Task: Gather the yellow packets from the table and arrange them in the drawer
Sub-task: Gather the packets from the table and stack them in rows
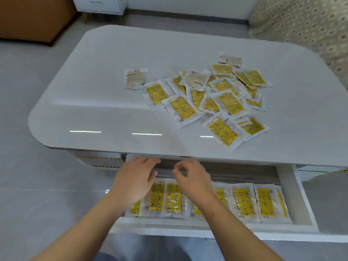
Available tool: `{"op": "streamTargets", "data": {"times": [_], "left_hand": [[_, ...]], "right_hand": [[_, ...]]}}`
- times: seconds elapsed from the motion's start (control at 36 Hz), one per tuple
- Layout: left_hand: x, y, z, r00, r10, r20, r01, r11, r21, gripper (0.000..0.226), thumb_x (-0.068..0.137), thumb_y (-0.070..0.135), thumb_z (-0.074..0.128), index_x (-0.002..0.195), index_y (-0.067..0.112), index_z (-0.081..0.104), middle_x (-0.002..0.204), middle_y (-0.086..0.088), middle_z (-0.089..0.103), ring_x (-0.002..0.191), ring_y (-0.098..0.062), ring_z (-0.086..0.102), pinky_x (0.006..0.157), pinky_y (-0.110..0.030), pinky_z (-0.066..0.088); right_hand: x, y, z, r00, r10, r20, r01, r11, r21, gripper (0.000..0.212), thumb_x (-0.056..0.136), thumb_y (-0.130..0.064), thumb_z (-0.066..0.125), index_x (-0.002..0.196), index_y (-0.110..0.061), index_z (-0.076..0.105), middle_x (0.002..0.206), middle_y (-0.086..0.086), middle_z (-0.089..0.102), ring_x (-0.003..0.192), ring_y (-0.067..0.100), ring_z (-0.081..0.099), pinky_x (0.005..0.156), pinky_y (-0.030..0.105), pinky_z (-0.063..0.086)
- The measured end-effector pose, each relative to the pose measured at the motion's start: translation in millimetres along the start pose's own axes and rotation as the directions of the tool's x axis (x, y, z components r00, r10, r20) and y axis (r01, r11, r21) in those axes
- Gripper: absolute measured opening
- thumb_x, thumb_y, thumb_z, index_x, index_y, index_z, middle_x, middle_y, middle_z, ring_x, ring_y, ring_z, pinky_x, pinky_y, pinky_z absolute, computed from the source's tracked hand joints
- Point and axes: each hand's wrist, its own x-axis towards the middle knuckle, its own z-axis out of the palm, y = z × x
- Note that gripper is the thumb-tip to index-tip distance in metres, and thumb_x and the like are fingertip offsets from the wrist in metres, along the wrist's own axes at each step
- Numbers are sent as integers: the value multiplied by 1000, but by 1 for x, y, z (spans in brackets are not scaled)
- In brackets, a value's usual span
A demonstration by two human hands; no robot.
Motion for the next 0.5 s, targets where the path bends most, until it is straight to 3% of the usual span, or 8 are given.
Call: {"op": "streamTargets", "data": {"times": [0.17,0.28,0.5], "left_hand": [[-36,15,-126,991,-80,-110,68,992,-105,42,97,28,43,139,25,42,138,1,49,131,-22,37,102,-35,33],[-56,23,-214,978,-95,-184,85,994,-62,44,99,32,38,142,28,35,144,6,41,135,-16,33,105,-29,30],[-87,25,-348,931,-140,-336,138,990,-32,44,98,33,41,141,26,38,142,5,45,129,-18,40,100,-31,37]], "right_hand": [[-36,-89,-79,994,-107,-16,106,994,-29,31,95,-35,45,123,-26,55,143,-6,37,132,13,36,106,34,25],[-54,-152,-139,981,-190,-39,187,980,-64,30,96,-34,44,122,-26,56,141,-8,40,130,13,37,106,33,26],[-73,-268,-236,925,-365,-110,336,917,-214,32,95,-34,44,123,-25,56,137,-8,45,127,16,39,103,33,27]]}}
